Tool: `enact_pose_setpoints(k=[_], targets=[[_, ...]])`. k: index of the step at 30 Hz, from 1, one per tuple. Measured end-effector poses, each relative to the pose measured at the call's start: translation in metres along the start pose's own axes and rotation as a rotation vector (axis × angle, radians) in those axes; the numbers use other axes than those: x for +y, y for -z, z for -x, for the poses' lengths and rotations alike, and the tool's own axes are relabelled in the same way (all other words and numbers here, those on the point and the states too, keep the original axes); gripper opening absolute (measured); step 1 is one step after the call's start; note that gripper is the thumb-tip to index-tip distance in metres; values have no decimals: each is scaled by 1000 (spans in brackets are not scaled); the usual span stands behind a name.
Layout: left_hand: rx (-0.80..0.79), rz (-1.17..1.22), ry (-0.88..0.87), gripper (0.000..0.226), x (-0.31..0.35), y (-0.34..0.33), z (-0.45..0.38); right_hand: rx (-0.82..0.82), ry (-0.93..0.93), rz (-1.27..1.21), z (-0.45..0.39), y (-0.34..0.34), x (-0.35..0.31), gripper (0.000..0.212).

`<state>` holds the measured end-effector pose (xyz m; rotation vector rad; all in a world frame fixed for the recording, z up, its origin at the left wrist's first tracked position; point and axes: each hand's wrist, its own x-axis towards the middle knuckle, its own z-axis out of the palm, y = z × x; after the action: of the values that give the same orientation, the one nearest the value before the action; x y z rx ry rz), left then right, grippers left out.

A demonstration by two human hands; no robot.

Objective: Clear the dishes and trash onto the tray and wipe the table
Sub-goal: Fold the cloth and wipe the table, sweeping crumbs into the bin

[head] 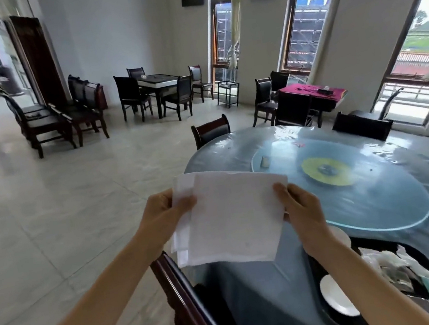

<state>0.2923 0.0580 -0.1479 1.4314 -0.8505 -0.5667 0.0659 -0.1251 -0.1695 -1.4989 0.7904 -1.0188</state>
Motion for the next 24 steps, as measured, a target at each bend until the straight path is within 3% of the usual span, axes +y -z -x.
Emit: enact_pose_setpoints(k=[6,9,16,24], targets=[[-23,-24,31,7,-16,86,-46,-20,-22,-49,-22,-90,16,40],[-25,-16,41,5,-31,119,-62,-47,-68,-54,-31,-125,30,27],[22,-24,104,5,-73,169,-104,-94,-105,-8,-59,-184,60,31],[-70,-49,142,7,-110,190,-208,80,-193,-14,-126,-240,110,16]])
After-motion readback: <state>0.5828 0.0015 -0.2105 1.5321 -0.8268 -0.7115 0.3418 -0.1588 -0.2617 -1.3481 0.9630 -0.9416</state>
